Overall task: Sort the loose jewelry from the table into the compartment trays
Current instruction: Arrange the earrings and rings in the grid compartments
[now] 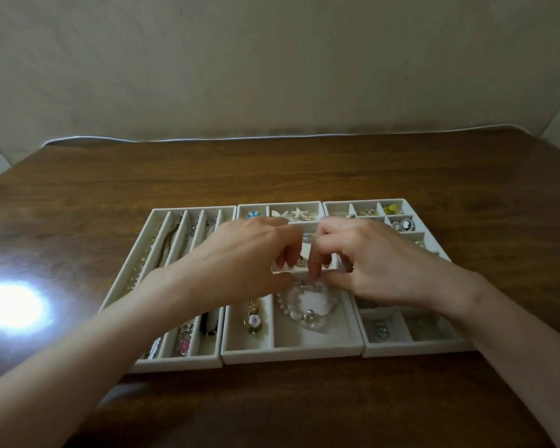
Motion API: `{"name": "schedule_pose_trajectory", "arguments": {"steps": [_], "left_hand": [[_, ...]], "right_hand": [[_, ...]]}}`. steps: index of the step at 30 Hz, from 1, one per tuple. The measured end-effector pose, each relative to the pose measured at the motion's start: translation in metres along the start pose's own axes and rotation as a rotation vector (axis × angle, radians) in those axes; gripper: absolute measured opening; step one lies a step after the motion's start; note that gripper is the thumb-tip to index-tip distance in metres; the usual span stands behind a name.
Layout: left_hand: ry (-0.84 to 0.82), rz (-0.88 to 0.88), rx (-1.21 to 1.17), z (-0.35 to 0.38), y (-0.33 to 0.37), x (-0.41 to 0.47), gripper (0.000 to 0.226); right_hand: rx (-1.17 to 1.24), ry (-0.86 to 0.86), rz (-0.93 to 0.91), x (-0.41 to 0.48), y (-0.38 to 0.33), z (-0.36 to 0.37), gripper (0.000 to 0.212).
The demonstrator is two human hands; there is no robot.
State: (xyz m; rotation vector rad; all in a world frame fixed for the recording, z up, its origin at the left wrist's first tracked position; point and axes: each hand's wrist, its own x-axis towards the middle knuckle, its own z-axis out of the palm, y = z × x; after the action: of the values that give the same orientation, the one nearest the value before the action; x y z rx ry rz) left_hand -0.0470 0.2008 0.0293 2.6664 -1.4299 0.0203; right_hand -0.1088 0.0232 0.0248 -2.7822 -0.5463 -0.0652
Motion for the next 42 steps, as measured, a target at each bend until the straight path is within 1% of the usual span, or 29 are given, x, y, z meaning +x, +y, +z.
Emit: {"name": "schedule_pose_trajectory", "arguments": {"steps": [1,2,3,6,7,9,13,19,22,26,31,34,35,36,38,40,42], "left_hand": [[-0.005,0.024,-0.043,-0.002,-0.003,0.000,0.008],[-0.023,0.063,-0.094,-0.004,-0.006,0.000,0.004],[-0.051,0.118,-0.136,-0.006,-0.008,0.000,0.007],[-0.174,0.287,-0.165,-0.004,-0.010,-0.001,0.029],[-0.191,0.320,-0.148,-0.002,-0.010,-0.002,0.034],[-0.179,0.352,-0.111,0.003,-0.013,-0.007,0.035],[-0.125,0.331,-0.070,0.007,-0.019,-0.016,0.037],[-0.096,0.324,-0.124,0.010,-0.020,-0.021,0.039],[-0.072,0.329,-0.150,0.011,-0.023,-0.022,0.042],[-0.041,0.341,-0.114,0.012,-0.026,-0.021,0.040],[-0.023,0.334,-0.107,0.014,-0.026,-0.021,0.038],[-0.034,0.329,-0.123,0.014,-0.027,-0.021,0.039],[-0.036,0.330,-0.136,0.014,-0.027,-0.020,0.040],[-0.038,0.333,-0.154,0.014,-0.027,-0.020,0.040],[-0.047,0.342,-0.195,0.014,-0.025,-0.020,0.042],[-0.062,0.356,-0.207,0.014,-0.024,-0.020,0.044],[-0.077,0.364,-0.200,0.015,-0.024,-0.020,0.043]], "right_hand": [[0.002,-0.009,0.000,-0.001,0.002,-0.002,0.015],[0.008,-0.021,-0.011,-0.002,0.003,-0.004,0.019],[0.015,-0.037,-0.035,-0.003,0.004,-0.005,0.024],[0.040,-0.121,-0.133,-0.003,0.008,-0.006,0.035],[0.038,-0.148,-0.156,-0.003,0.009,-0.006,0.036],[0.021,-0.203,-0.166,-0.003,0.009,-0.007,0.038],[0.039,-0.274,-0.149,-0.004,0.008,-0.009,0.038],[0.000,-0.180,-0.153,0.000,0.005,0.002,0.007],[-0.018,-0.171,-0.155,0.002,0.001,0.010,0.019],[-0.009,-0.183,-0.146,0.003,-0.004,0.013,0.018],[0.078,-0.221,-0.097,0.002,-0.006,0.010,0.019],[0.189,-0.320,-0.084,-0.001,-0.004,0.001,0.011],[0.240,-0.331,-0.076,-0.002,-0.003,-0.003,0.005],[0.282,-0.319,-0.069,-0.003,-0.001,-0.006,0.004],[0.316,-0.257,-0.055,-0.005,0.006,-0.009,0.015],[0.272,-0.207,-0.062,-0.004,0.011,-0.009,0.027],[0.213,-0.208,-0.088,-0.004,0.012,-0.008,0.036]]}}
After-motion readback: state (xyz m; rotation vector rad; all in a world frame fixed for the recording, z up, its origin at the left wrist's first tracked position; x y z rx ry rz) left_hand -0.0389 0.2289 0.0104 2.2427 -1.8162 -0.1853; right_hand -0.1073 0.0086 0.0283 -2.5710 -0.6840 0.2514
